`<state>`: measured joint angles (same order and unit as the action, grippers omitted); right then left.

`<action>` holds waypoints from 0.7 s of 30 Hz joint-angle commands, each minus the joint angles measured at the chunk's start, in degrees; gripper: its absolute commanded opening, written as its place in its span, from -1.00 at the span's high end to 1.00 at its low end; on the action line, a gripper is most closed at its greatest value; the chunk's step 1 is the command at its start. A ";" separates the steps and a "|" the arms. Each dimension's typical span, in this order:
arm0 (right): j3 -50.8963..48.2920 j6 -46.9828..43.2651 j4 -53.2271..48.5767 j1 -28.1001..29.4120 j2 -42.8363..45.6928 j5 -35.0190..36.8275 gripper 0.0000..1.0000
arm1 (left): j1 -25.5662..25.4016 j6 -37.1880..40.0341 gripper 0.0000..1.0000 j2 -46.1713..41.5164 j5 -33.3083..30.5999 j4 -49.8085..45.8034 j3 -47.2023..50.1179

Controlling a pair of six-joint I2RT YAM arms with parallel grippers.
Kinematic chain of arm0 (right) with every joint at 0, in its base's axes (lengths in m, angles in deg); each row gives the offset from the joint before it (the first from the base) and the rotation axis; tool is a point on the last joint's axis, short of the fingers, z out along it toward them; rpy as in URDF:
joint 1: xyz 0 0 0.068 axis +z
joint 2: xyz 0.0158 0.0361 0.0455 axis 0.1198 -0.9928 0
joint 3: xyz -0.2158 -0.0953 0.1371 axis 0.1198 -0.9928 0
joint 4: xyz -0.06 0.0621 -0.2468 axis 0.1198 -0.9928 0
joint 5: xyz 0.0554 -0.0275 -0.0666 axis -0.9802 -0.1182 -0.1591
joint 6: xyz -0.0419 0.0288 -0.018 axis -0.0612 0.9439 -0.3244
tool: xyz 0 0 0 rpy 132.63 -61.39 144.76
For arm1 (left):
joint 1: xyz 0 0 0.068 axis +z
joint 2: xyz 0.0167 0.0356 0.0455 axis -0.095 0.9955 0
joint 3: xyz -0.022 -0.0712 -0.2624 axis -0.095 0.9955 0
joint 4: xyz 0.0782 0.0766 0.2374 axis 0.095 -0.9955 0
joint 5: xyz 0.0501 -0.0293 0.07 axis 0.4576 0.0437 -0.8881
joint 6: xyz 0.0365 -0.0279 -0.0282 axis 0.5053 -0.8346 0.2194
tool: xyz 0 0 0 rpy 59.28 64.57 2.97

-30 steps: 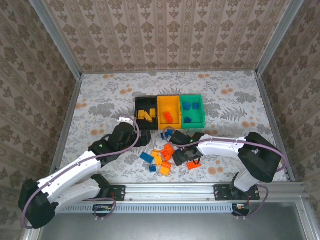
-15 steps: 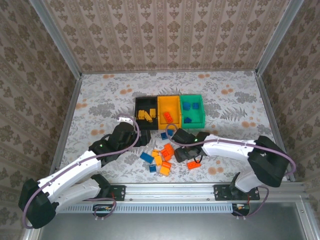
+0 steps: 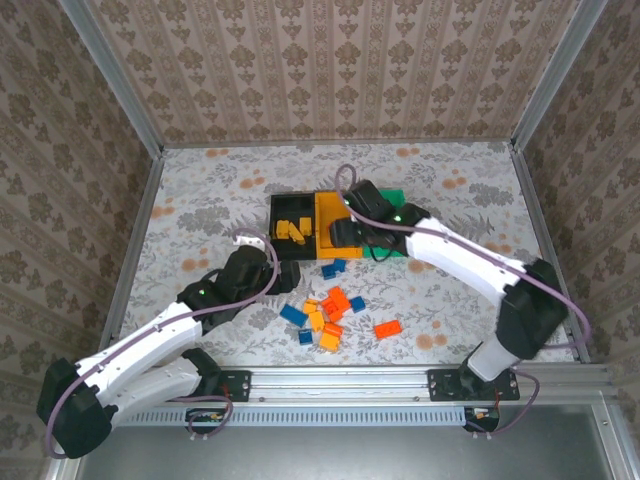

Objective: Sort the legos into containers by color

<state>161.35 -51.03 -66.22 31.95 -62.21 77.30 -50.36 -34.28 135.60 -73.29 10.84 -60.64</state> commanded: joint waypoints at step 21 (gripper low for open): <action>11.79 0.51 -1.74 -0.87 -12.57 4.14 -0.81 | 0.33 -2.09 -0.98 2.97 7.07 -6.95 -0.28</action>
<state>176.00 -50.68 -68.05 30.35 -81.03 80.10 -49.94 -34.79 136.65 -69.01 7.23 -60.18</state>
